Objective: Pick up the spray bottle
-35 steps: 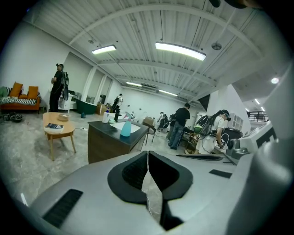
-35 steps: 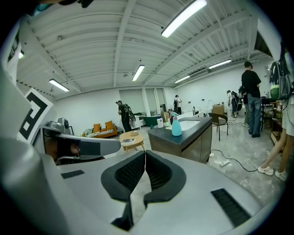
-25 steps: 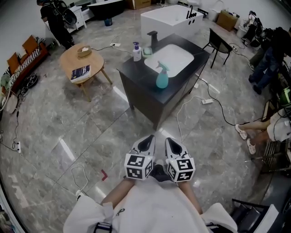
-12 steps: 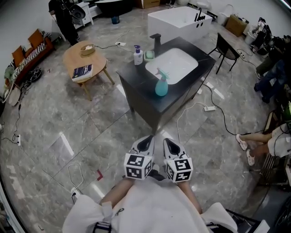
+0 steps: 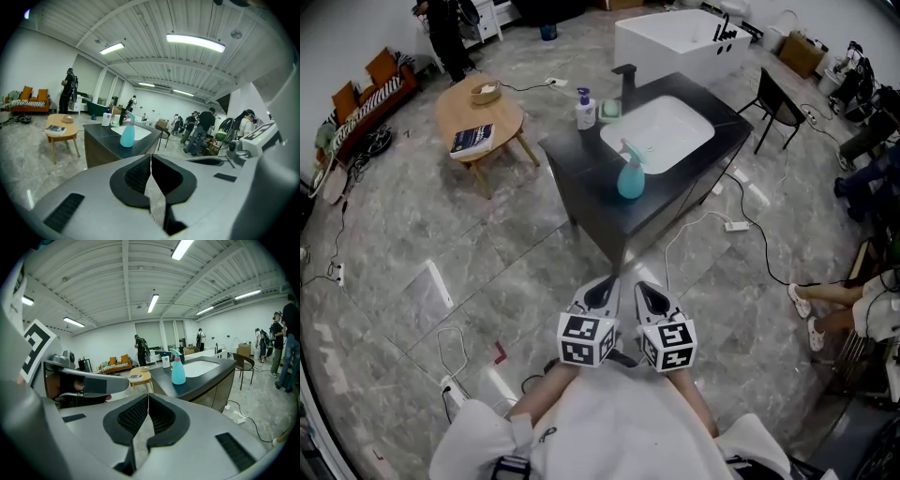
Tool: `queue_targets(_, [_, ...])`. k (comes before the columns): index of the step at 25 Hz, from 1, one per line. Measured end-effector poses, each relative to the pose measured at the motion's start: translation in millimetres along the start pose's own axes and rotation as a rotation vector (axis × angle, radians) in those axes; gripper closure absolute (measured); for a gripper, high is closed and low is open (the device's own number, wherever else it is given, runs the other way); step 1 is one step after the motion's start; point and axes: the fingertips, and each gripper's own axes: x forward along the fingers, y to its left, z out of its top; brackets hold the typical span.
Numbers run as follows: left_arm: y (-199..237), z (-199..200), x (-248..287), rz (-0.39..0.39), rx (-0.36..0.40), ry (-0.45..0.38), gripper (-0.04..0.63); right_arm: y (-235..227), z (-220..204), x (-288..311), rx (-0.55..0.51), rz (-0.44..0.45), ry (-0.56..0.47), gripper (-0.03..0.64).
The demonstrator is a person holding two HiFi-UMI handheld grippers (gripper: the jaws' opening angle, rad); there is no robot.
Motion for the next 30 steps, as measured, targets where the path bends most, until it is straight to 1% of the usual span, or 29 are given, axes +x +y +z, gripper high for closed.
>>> queue_targets(12, [-8, 1, 21, -0.003, -0.003, 0.005, 0.566, -21, 0, -1, 0.013, -0.005, -0.001, 0.591])
queue_targets(20, [-13, 0, 19, -0.004, -0.004, 0.006, 0.566, -21, -8, -5, 0.022, -0.002, 0.018, 0.591])
queue_targets(25, [-9, 0, 15, 0.0, -0.003, 0.0, 0.566, -14, -12, -4, 0.027, 0.004, 0.01, 0.591])
queue_targets(30, [-9, -1, 12, -0.012, 0.003, -0.003, 0.566, -12, -8, -6, 0.027, -0.002, -0.01, 0.591])
